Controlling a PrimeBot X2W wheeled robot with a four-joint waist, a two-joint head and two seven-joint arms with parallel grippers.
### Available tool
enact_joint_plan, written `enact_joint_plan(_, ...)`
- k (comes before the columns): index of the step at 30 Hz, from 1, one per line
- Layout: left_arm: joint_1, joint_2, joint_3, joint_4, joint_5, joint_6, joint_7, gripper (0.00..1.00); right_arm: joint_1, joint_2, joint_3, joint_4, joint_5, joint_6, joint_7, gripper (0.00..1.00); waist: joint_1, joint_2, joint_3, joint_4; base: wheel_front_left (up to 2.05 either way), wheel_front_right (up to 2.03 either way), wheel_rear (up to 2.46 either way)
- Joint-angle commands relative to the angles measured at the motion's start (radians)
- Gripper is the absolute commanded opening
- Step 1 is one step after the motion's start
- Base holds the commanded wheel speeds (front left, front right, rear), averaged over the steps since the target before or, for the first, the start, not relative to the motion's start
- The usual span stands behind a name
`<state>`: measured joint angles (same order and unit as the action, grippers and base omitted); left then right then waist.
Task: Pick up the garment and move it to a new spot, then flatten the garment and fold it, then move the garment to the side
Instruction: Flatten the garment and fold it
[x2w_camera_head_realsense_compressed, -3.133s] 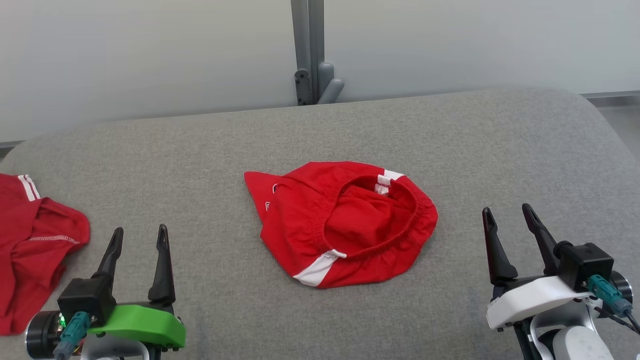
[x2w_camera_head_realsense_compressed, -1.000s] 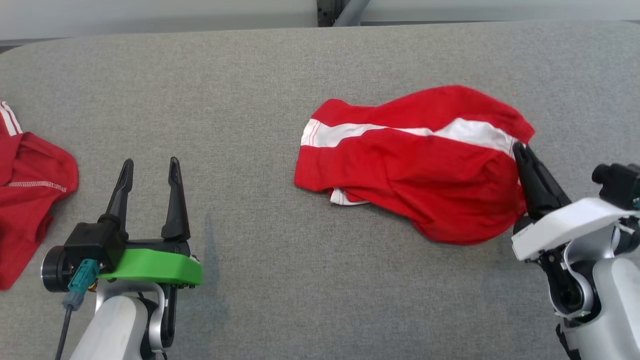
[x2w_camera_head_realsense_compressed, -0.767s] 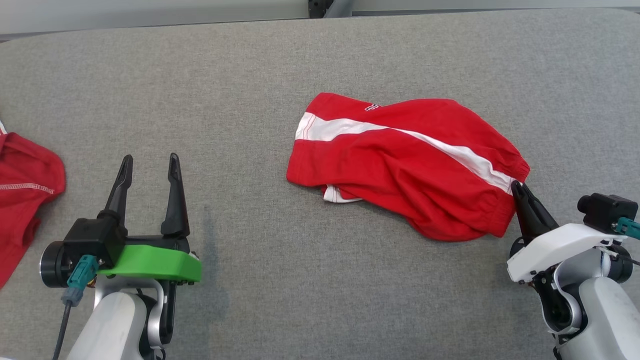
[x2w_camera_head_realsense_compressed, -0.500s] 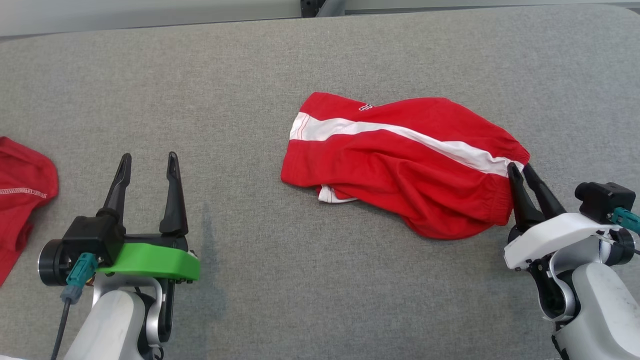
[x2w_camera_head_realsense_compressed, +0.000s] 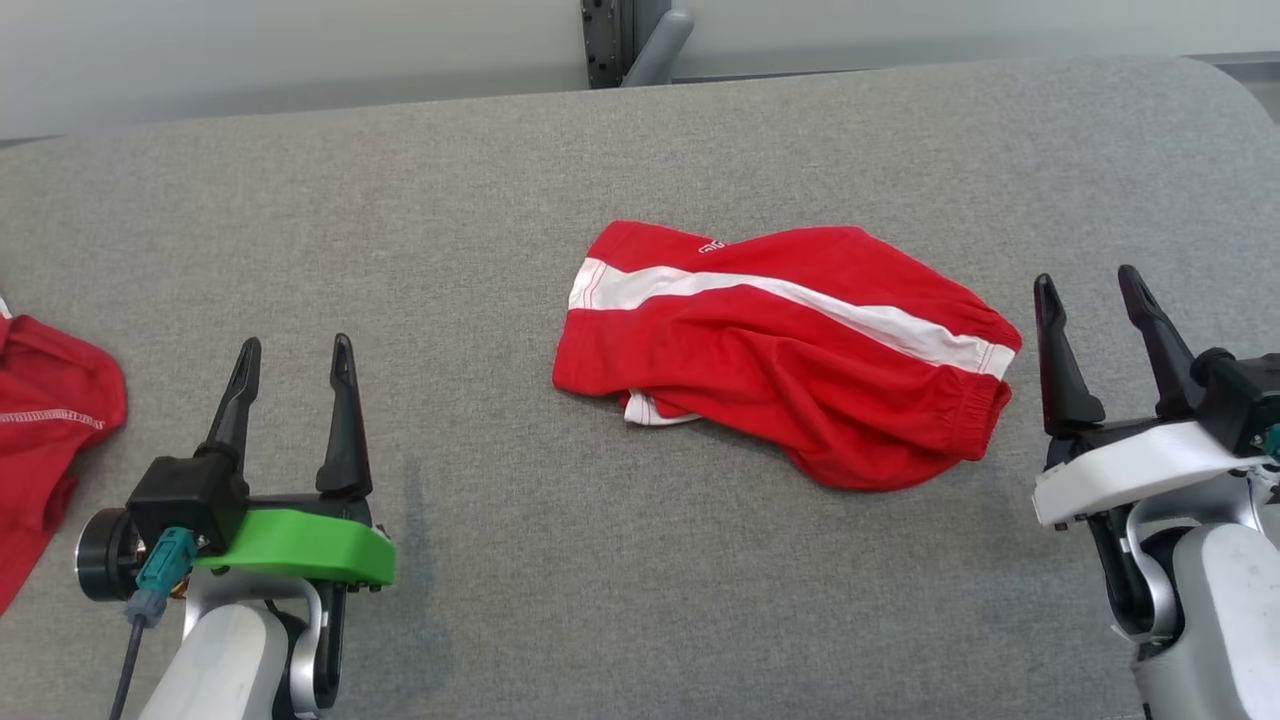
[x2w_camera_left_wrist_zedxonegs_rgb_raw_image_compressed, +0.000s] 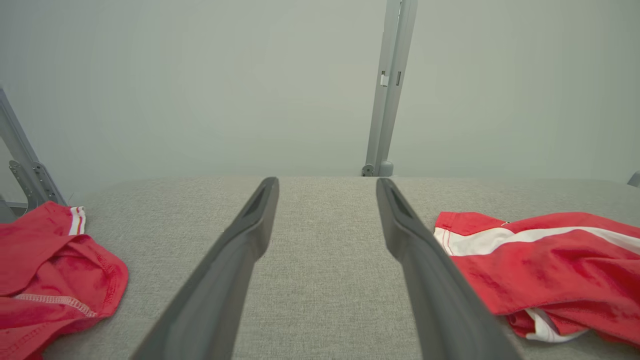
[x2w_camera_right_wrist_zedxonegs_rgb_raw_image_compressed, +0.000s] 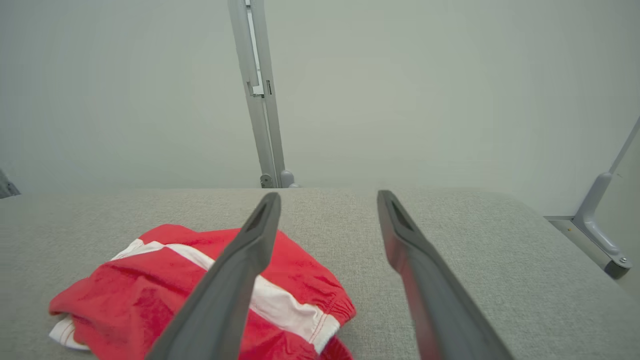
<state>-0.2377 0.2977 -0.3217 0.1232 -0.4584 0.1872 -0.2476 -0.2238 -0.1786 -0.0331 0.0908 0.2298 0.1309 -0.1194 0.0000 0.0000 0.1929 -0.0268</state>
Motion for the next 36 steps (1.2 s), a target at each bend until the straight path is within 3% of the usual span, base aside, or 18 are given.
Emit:
enact_joint_plan(1,0.013,0.01,0.004,0.0,-0.012,0.008,0.001,1.0,0.024,0.006,0.005,-0.03,-0.017,0.0,0.011,1.0,0.0,0.0,-0.025,-0.01,0.0,0.0,0.0)
enact_joint_plan(8,0.044,0.02,-0.01,-0.011,-0.011,0.013,0.018,1.0,0.085,0.04,0.036,-0.129,-0.042,0.0,0.062,1.0,0.0,0.0,-0.062,-0.021,0.0,0.0,0.0)
enact_joint_plan(16,0.058,0.019,-0.026,-0.027,-0.013,0.016,0.035,1.0,0.124,0.065,0.036,-0.155,-0.034,0.0,0.08,1.0,0.0,0.0,-0.069,-0.029,0.0,0.0,0.0)
enact_joint_plan(22,-0.003,0.023,-0.054,-0.043,-0.015,-0.016,0.074,1.0,0.113,0.074,0.033,-0.162,-0.026,0.0,0.081,1.0,0.0,0.0,-0.048,-0.041,0.0,0.0,0.0)
enact_joint_plan(28,-0.162,0.001,-0.107,0.0,-0.044,-0.113,0.164,1.0,0.086,0.083,0.046,-0.159,-0.016,0.0,0.071,1.0,0.0,0.0,0.009,-0.086,0.0,0.0,0.0)
enact_joint_plan(36,-0.372,-0.059,-0.149,0.292,-0.138,-0.232,0.331,1.0,0.056,0.093,0.071,-0.129,-0.008,0.0,0.042,1.0,0.0,0.0,0.093,-0.167,0.0,0.0,0.0)
